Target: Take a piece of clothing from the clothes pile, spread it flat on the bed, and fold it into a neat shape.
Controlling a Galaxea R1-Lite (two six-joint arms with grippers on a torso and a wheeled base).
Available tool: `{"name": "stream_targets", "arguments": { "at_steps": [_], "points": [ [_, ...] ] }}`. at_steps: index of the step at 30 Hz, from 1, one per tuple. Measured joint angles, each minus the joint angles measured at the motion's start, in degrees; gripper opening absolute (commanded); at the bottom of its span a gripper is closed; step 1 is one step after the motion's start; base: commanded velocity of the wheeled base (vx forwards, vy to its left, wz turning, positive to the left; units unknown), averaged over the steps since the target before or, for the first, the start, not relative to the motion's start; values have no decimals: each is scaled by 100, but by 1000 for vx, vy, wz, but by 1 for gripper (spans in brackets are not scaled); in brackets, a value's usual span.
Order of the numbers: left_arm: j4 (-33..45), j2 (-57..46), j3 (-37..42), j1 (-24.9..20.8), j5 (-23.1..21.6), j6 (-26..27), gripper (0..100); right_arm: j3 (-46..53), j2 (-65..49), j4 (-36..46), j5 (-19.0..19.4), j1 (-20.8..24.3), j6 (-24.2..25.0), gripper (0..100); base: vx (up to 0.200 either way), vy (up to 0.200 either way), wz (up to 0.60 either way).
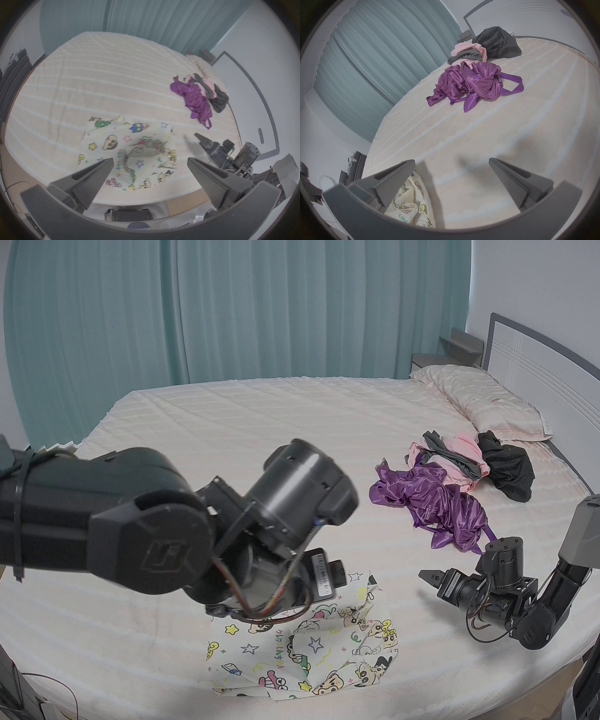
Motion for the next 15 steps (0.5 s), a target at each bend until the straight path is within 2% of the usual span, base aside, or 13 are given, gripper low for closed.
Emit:
{"name": "stream_targets", "arguments": {
  "at_steps": [5, 9, 12, 15],
  "points": [
    [-397, -433, 968, 436, -364, -74, 100, 4, 0, 0, 0, 33, 9, 100, -200, 0, 0],
    [-1015, -746, 1941, 784, -627, -171, 100, 6, 0, 0, 2, 52, 13, 100, -200, 0, 0],
    [-1446, -956, 2673, 1026, -844, -213, 100, 11, 0, 0, 2, 61, 16, 100, 0, 0, 0],
    [-1813, -1150, 3333, 1321, -1287, -236, 100, 12, 2, 0, 5, 69, 20, 100, 0, 0, 0]
  ]
}}
